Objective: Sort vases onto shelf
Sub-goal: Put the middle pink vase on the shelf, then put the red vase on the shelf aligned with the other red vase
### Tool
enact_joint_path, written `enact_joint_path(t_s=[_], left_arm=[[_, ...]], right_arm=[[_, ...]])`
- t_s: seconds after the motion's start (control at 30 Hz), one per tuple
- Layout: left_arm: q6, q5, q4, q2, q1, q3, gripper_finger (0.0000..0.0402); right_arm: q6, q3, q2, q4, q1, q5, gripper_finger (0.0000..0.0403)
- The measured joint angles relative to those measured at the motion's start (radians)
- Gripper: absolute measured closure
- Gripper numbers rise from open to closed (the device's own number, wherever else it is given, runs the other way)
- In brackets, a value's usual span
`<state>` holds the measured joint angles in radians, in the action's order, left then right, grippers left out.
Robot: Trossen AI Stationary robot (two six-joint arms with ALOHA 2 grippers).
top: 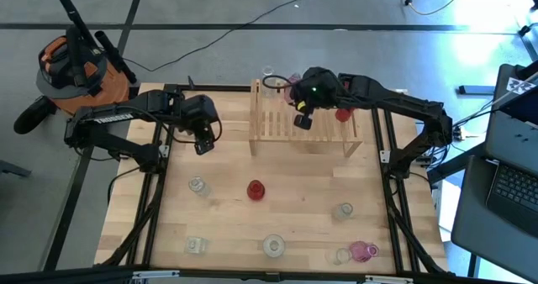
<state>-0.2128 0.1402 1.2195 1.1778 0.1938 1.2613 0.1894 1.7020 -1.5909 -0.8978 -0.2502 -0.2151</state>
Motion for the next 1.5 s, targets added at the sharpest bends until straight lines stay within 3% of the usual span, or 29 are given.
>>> enact_joint_path(t_s=[0.23, 0.63, 0.77, 0.87, 1.1, 1.37, 1.5], left_arm=[[0.010, -0.005, 0.001, 0.000, 0.000, 0.000, 0.0230], [0.010, -0.023, 0.023, 0.000, 0.000, 0.000, 0.0230], [0.010, -0.023, 0.023, 0.000, 0.000, 0.000, 0.0230], [0.010, -0.023, 0.022, 0.000, 0.000, 0.000, 0.0230], [0.010, -0.023, 0.023, 0.000, 0.000, 0.000, 0.0230], [0.009, -0.007, 0.025, 0.000, 0.000, 0.000, 0.0230], [0.005, 0.000, 0.025, 0.000, 0.000, 0.000, 0.0230]], right_arm=[[-0.001, 0.000, -0.028, -0.025, -0.023, -0.010, 0.0355], [0.033, 0.000, -0.099, -0.026, -0.059, -0.022, 0.0358], [0.057, 0.000, -0.097, -0.020, -0.058, -0.098, 0.0358], [0.078, 0.000, -0.097, -0.020, -0.060, -0.097, 0.0358], [0.050, 0.009, -0.082, -0.020, -0.060, 0.032, 0.0358], [0.085, 0.063, -0.027, 0.033, 0.072, 0.371, 0.0358], [0.010, 0.040, -0.029, 0.020, 0.195, 0.357, 0.0352]])
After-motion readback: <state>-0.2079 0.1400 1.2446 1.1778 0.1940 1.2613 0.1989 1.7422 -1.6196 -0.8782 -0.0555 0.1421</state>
